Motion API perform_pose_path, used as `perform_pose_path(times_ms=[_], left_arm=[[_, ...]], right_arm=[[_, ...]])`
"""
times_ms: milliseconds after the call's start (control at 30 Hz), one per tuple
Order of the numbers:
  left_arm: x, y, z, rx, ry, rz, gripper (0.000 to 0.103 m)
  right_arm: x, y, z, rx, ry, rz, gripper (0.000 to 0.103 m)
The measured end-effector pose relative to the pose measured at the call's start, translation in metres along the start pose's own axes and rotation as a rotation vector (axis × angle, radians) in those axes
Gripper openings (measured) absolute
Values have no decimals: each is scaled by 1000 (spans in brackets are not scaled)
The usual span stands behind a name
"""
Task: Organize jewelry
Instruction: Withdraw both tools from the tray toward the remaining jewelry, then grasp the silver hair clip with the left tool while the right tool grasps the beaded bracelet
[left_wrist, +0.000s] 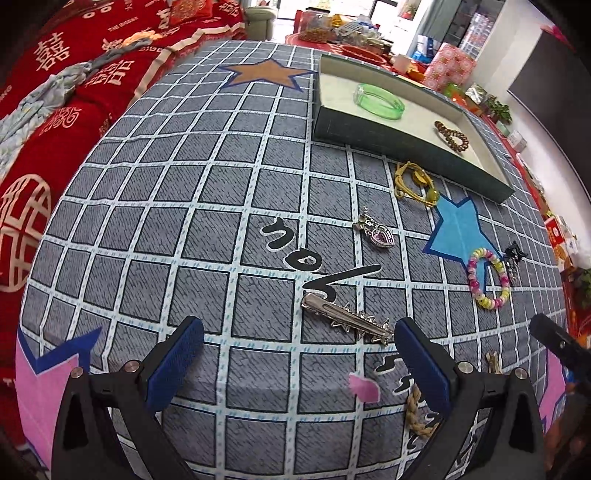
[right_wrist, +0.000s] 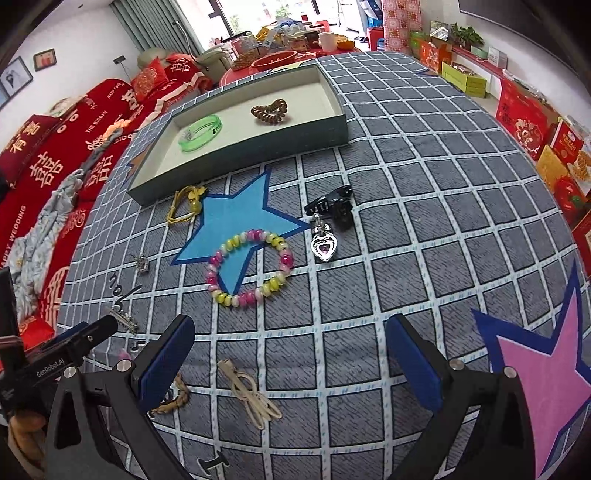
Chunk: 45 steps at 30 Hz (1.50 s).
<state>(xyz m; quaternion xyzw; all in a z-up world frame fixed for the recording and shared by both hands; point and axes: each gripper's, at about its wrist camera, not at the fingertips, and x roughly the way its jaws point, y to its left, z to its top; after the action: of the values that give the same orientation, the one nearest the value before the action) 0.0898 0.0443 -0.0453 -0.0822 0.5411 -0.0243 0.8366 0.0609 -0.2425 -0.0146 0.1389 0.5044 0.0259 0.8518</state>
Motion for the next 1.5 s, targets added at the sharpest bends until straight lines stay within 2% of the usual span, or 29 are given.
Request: perform_pose_path(times_ms=[333, 367, 433, 533, 633, 667, 800, 867, 900, 967, 1000, 1033, 1067, 1200, 1333, 1500], left_arm=[[11, -17, 2, -13, -5, 82, 103], [11, -18, 3, -8, -13, 94, 98], [11, -18, 5, -2, -16, 102, 97], [10, -20, 5, 11, -34, 123, 85], [12, -26, 5, 49, -46, 140, 80], [11, -27, 4, 59, -58, 133, 74], [10, -34, 0, 125, -81, 118, 61], [8, -37, -2, 160, -94, 103, 48], [8, -39, -3, 174, -99, 100, 46], [8, -41, -4, 197, -108, 68, 34], [8, -41, -4, 204, -111, 55, 34], [7, -40, -4, 208, -113, 33, 33], [5, -38, -5, 205, -114, 10, 24], [-1, -29, -6, 182, -113, -71, 24], [-10, -23, -7, 192, -132, -105, 24], [-19, -20, -4, 204, -150, -118, 24]], right_arm=[[16, 6, 0, -9, 17, -27, 103], [18, 7, -1, -7, 20, -27, 103], [23, 8, 0, 3, 25, -38, 103], [28, 9, 3, 38, 16, -48, 101], [31, 16, 7, 26, -5, -95, 88], [32, 18, 8, 17, -7, -107, 83], [36, 31, 8, -57, -7, -173, 73], [36, 35, 7, -86, -8, -195, 62], [36, 37, 5, -104, -10, -208, 59], [34, 39, 1, -129, -17, -216, 44], [33, 40, 0, -137, -19, -210, 39], [32, 40, 0, -144, -20, -204, 24], [31, 40, -1, -145, -21, -203, 13], [27, 31, -2, -112, -24, -129, 10], [18, 22, -4, -78, -47, -64, 10], [1, 16, -1, -71, -84, -33, 10]])
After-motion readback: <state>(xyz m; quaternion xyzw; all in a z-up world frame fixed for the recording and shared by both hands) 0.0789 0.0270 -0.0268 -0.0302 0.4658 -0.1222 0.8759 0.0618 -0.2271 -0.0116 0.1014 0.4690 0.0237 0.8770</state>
